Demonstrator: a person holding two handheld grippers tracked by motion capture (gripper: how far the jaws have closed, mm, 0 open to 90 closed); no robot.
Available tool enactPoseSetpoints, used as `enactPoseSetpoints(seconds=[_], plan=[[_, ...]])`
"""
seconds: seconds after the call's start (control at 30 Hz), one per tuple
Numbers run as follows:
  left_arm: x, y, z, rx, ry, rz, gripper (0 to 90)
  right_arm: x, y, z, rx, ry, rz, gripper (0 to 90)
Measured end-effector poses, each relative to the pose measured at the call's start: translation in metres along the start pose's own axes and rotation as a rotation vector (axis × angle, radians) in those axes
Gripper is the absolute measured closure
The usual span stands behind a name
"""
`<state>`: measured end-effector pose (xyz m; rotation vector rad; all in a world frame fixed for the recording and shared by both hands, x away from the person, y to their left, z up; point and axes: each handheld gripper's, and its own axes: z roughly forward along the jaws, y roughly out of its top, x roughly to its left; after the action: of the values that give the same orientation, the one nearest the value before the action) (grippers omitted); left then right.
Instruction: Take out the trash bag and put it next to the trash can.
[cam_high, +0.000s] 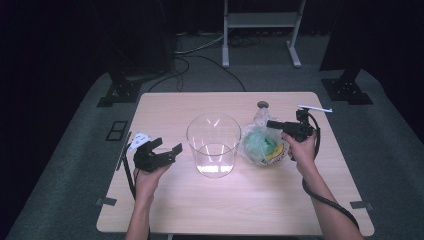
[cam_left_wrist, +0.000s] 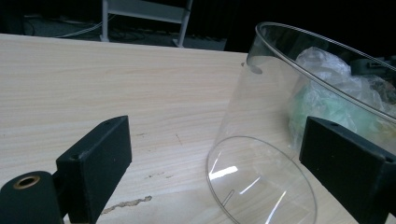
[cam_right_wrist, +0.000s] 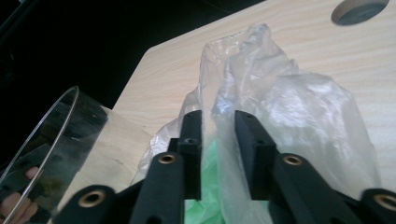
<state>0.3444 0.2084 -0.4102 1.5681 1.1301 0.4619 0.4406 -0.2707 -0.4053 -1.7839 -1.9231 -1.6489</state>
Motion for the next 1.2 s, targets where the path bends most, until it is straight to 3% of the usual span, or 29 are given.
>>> enactPoseSetpoints(seconds=[0.37, 0.57, 0.7, 1.2], plan=[[0.0, 0.0, -0.001, -0.002, -0.001, 0.001, 8.2, 0.007, 0.01, -0.015, -0.062, 0.012, -0.036, 52.8], [0.0, 0.0, 0.0, -0.001, -0.001, 0.001, 8.2, 0.011, 0.016, -0.029, -0.11, 0.014, -0.05, 51.8], [-0.001, 0.0, 0.0, 0.0, -0.001, -0.001, 8.2, 0.013, 0.017, -0.037, -0.113, 0.03, -0.058, 51.5], [-0.003, -0.002, 0.002, 0.011, -0.004, 0.005, 8.2, -0.002, -0.01, -0.061, -0.104, 0.072, -0.057, 49.2]])
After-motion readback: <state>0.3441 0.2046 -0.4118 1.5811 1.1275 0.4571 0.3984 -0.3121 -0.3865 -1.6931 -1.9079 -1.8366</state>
